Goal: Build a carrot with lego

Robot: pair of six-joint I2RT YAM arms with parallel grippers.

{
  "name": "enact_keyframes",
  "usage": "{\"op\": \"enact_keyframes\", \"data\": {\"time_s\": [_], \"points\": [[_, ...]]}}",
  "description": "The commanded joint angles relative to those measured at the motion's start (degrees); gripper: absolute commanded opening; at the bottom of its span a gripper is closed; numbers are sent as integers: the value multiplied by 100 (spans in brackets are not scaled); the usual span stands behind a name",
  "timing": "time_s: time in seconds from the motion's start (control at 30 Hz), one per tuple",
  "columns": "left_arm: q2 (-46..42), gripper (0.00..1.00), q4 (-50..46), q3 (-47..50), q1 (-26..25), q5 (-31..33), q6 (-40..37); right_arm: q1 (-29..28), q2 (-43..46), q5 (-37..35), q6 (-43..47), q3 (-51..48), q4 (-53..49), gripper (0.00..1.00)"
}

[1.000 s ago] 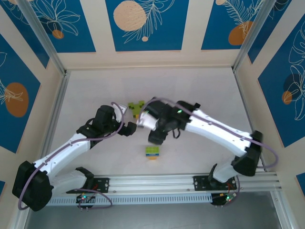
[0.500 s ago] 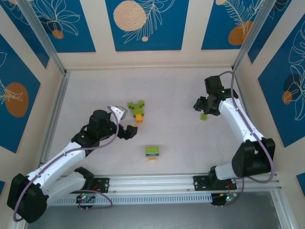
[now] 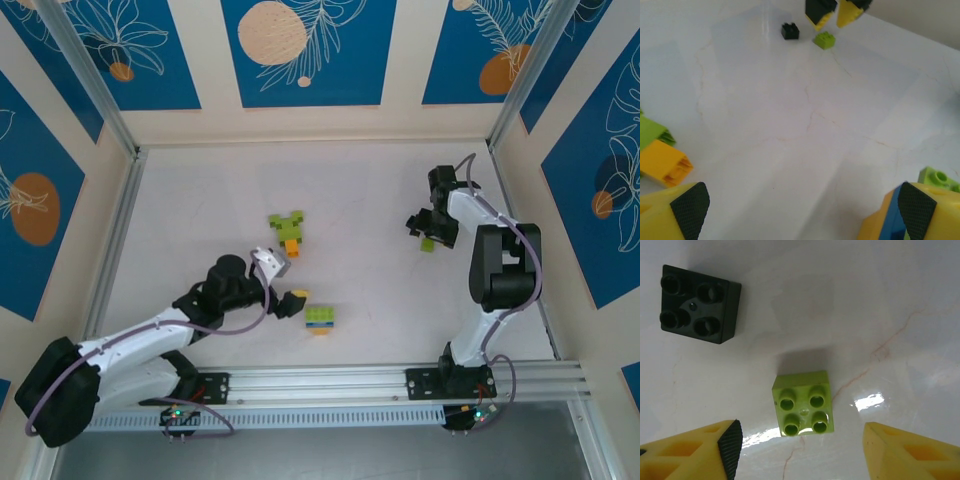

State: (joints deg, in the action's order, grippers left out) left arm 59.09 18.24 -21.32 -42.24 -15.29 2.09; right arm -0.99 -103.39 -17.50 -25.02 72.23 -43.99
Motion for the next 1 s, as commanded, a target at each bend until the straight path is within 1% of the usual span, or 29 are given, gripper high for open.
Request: {"op": "enact_keyframes", "data": {"time_s": [0.0,0.13,0.47,0.57,0.7,0.83,0.97], "points": [[126,99,714,165,-172,283,-366,20,-96,168,53,227,145,65],[241,99,985,294,-196,242,-417,16,-172,173,97,274,146,61],[123,99,1126,451,-369,259,-542,20,-181,168,278,145,127,60],[93,99,1138,480,-428,150,-573,20,-181,193,287,88,155,60],[-144,99,1134,548,-451,-49,-561,21,-173,171,329,38,145,57],[-570,100,1025,620,-454,-521,-494,20,-173,168,365,2,149,57],[-665,99,1037,721,-600,-728,-428,20,-232,197,371,19,145,57]]}}
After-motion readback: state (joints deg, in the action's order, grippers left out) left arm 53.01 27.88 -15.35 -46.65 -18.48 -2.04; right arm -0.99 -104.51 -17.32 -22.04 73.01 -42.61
